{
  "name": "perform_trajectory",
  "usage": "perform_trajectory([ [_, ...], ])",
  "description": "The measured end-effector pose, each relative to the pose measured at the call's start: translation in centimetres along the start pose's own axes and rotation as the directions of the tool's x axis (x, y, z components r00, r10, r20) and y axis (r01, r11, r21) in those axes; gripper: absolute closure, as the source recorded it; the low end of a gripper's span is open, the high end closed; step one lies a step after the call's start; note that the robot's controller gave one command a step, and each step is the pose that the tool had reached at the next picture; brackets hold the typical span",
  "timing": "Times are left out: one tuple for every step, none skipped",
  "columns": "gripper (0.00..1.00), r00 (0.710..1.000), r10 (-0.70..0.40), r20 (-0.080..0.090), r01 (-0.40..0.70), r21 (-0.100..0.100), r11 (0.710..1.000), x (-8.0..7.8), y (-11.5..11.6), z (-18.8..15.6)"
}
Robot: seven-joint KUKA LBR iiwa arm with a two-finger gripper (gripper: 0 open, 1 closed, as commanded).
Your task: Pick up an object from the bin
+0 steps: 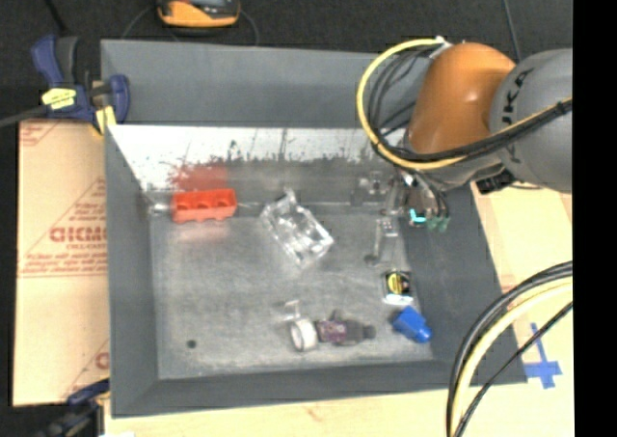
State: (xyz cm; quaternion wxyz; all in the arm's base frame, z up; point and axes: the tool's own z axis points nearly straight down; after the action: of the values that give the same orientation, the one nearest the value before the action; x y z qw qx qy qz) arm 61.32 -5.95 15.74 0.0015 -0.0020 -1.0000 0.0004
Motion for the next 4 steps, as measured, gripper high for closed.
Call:
perform_trajectory([
  [0.00,0.996,-0.087,0.002,0.087,0.001,0.996,2.4,-1.6,9.0],
  [0.00,0.988,-0.156,0.004,0.156,0.001,0.988,12.2,-7.2,8.7],
  [0.00,0.831,-0.557,0.010,0.557,0.004,0.831,11.5,-8.5,8.6],
  [1.00,0.830,-0.557,0.009,0.557,0.006,0.830,11.5,-8.6,8.6],
])
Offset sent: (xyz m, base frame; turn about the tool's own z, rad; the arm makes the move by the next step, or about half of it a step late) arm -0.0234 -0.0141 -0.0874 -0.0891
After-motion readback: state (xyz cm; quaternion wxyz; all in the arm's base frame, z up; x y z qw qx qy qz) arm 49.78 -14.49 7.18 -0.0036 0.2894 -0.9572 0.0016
